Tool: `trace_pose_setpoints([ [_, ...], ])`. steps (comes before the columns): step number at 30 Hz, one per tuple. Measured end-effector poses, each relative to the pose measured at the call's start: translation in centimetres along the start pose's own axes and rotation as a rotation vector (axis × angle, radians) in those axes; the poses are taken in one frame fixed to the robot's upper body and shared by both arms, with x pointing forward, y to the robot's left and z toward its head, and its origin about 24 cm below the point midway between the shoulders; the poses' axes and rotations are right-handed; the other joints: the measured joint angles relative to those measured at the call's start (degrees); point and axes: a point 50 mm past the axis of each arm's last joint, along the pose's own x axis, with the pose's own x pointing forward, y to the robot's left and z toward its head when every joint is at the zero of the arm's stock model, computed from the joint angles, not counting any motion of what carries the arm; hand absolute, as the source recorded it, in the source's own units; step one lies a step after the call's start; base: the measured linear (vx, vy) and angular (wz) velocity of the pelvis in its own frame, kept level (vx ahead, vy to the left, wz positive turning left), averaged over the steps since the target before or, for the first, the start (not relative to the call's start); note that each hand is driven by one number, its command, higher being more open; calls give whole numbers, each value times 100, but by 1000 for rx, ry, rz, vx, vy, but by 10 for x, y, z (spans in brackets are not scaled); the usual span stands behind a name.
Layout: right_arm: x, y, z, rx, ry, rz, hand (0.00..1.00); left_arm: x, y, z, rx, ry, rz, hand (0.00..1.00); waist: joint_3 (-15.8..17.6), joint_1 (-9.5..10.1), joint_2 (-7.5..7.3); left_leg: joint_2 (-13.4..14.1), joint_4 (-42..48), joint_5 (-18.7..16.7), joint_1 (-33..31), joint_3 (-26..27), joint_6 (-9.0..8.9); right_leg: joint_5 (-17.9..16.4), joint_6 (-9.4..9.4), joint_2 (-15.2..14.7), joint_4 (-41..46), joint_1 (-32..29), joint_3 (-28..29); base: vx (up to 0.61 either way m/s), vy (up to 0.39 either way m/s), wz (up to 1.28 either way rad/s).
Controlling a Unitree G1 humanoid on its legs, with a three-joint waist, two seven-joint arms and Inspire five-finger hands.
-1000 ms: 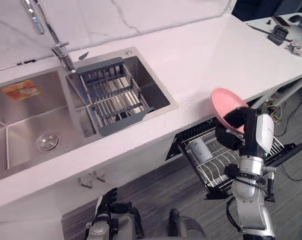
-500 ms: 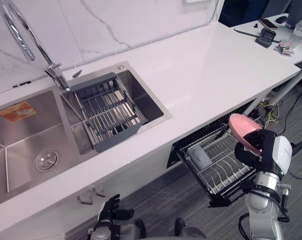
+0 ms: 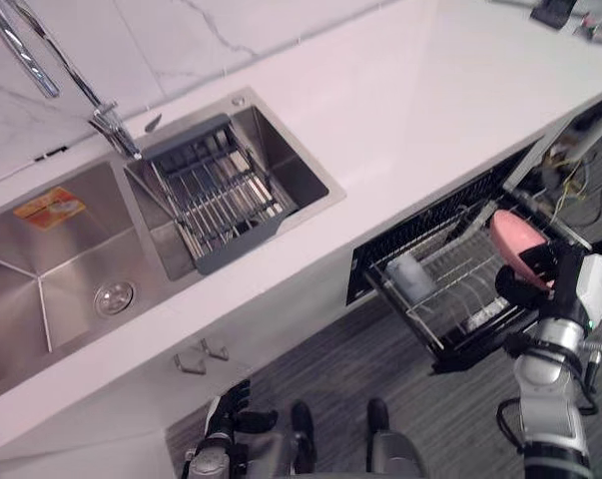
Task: Walk over to the sink, pick up the cup, carry it to the dishwasher, place the cup inside the dishwasher, then close the dishwasher door
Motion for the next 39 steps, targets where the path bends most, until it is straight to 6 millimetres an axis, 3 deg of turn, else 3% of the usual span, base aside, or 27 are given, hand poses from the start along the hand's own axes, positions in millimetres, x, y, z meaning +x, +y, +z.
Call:
trace_pose_setpoints([
  [9, 39, 16, 41, 111, -77, 16, 30, 8, -1, 27, -5, -91, -4, 90, 578, 80, -40, 46, -124, 202, -278, 74, 40, 10, -19, 57, 257, -496, 111, -8, -14, -5],
  [15, 55, 23, 50, 210, -40, 23, 30, 12, -3, 40, -13, -132, 7, 90, 824, 182, -69, 36, -72, 202, -369, 47, 39, -56, -35, 40, 424, -638, 105, 6, 0, 1],
  [28, 55, 39, 22, 243, 127, 67, 30, 16, -7, 54, -15, -163, 10, 90, 968, 324, -88, 25, -112, 279, -565, -151, 5, -269, -89, -5, 765, -883, -129, 7, -7, 10],
  [29, 55, 38, 20, 247, 141, 61, 90, 16, -7, 55, -15, -165, 11, 90, 972, 333, -94, 25, -125, 290, -565, -174, -2, -281, -95, -7, 771, -881, -153, 36, -5, 9],
  [39, 64, 25, 32, 290, 127, -35, 90, 16, -10, 58, -1, -173, 16, 90, 977, 350, -104, 4, -376, 437, -494, -256, -27, -292, -103, -18, 770, -878, -238, 5, 1, 5],
])
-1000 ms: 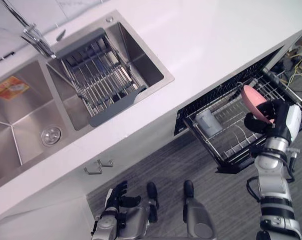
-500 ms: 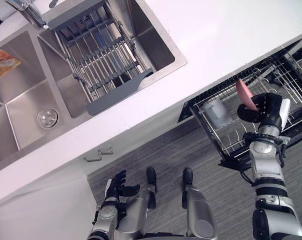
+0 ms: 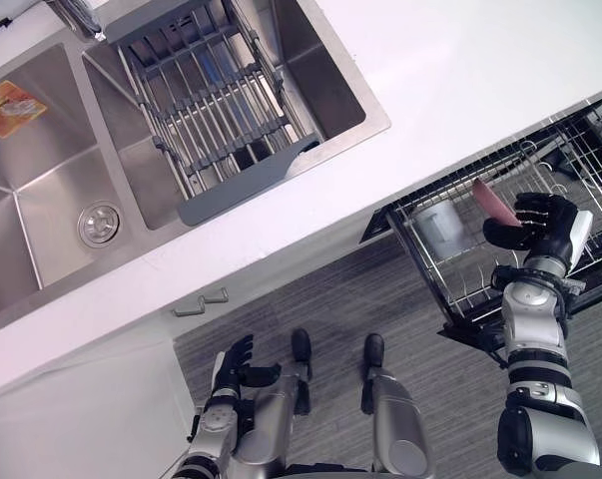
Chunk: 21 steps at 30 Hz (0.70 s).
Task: Walk over to the sink, pick up the cup, carry it to the dishwasher, place the cup inside the dishwasher, then close the dishwasher door
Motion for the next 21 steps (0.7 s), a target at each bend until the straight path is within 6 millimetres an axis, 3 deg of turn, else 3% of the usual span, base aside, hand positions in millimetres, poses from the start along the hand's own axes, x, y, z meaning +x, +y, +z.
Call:
trace_pose_setpoints([
  [6, -17, -9, 17, -2, -125, -53, 90, 0, -1, 1, 2, -1, -3, 90, 3, 5, -13, -3, -140, 66, 120, -21, -11, -4, -7, 5, -21, 68, -22, 2, -1, 1],
  [15, -57, -14, -13, -28, -70, -48, 90, 0, -2, 0, 29, 6, -10, 90, -9, -15, -64, -10, -397, 160, 347, -91, -44, -4, -9, 19, -132, 268, -109, 11, 1, 3],
  [21, -91, -36, -26, 4, -35, -105, 90, 1, -2, 2, 36, 2, -15, 90, -78, -29, -207, -3, -423, 98, 443, -49, -44, -6, -10, 18, -207, 408, -140, 5, 2, 0],
])
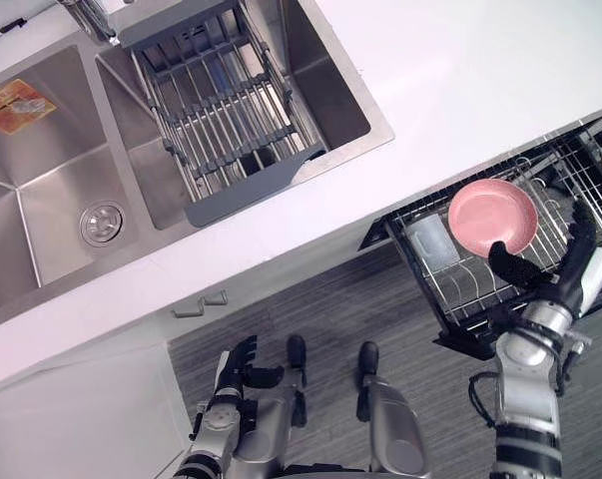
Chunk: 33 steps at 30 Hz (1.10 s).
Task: Walk over to the sink, pick up the cup, carry it to the dishwasher, place the cup inside the dishwasher, then close the dishwasher door
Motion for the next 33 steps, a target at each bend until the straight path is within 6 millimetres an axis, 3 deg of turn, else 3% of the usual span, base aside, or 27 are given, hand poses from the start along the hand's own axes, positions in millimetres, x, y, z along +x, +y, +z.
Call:
trace_pose_setpoints([
  [6, -28, -26, -31, 56, 143, -64, 90, 0, 2, -3, -20, 24, 16, 90, -206, -30, -272, 103, 358, -354, 28, 335, 36, -74, 21, -26, -30, 199, -10, 26, 5, -1],
  [14, -38, -58, -71, 195, 336, -181, 90, -2, -11, -7, -35, 52, -12, 90, -462, -46, -265, 237, 1117, -906, -73, 603, -9, -173, 68, -35, -38, 400, -1, 52, 26, -9],
  [18, -45, -67, -95, 305, 455, -222, 90, -3, -16, -10, -43, 67, -30, 90, -564, -82, -261, 296, 1355, -965, -104, 732, 4, -221, 76, -53, -35, 498, -73, 57, 31, 8],
  [24, -41, -59, -112, 436, 538, -152, 90, -3, -18, -10, -47, 65, -44, 90, -580, -76, -248, 387, 1612, -1136, -162, 883, 13, -365, 97, -57, 116, 486, -114, 0, 3, 5],
  [33, -30, -50, -128, 462, 603, -59, 90, -3, -16, -9, -53, 63, -59, 90, -601, -50, -215, 398, 1757, -1166, -258, 940, 10, -478, 117, -88, 396, 283, -68, -5, -1, -2],
])
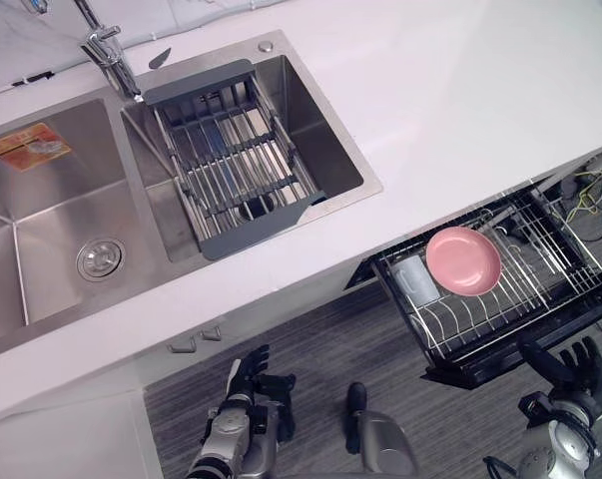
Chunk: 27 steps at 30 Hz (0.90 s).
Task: Walk over to the sink, pick up the cup, carry it to the dishwasher, place the cup inside the dishwasher, then close the dishwasher door
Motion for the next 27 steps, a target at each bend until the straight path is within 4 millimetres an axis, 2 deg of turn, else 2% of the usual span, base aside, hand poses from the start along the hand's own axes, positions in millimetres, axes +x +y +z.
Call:
trace_pose_setpoints([
  [4, 2, 5, -4, 22, 26, 16, 90, -1, 1, -2, -8, 6, -1, 90, -37, 17, 63, -4, 35, 0, -16, 0, 0, -14, 13, -17, 23, 0, -2, 0, 0, 0],
  [10, 1, 12, -6, 73, 27, 44, 90, 0, 6, -2, 1, 5, 8, 90, -42, 38, 65, -13, -8, 10, -59, -1, 1, -17, 16, -27, 98, -97, -1, 0, 0, 0],
  [18, -7, 27, -5, 198, 23, 118, 90, -1, 13, -4, 17, 11, 16, 90, -50, 30, 61, -78, -322, 244, -18, -63, -32, -4, -1, -26, 93, -170, -31, 3, -10, 2],
  [22, -10, 39, -5, 205, 16, 173, 90, -2, 17, -6, 25, 17, 19, 90, -52, 20, 58, -139, -557, 467, 35, -178, -70, 17, -28, -26, 50, -177, -65, 6, -27, 5],
  [27, -8, 69, 0, 215, 8, 273, 90, -4, 26, -11, 39, 29, 37, 90, -56, -2, 60, -209, -960, 819, 56, -499, -115, 158, -84, 2, -144, -171, -185, -17, -25, 12],
])
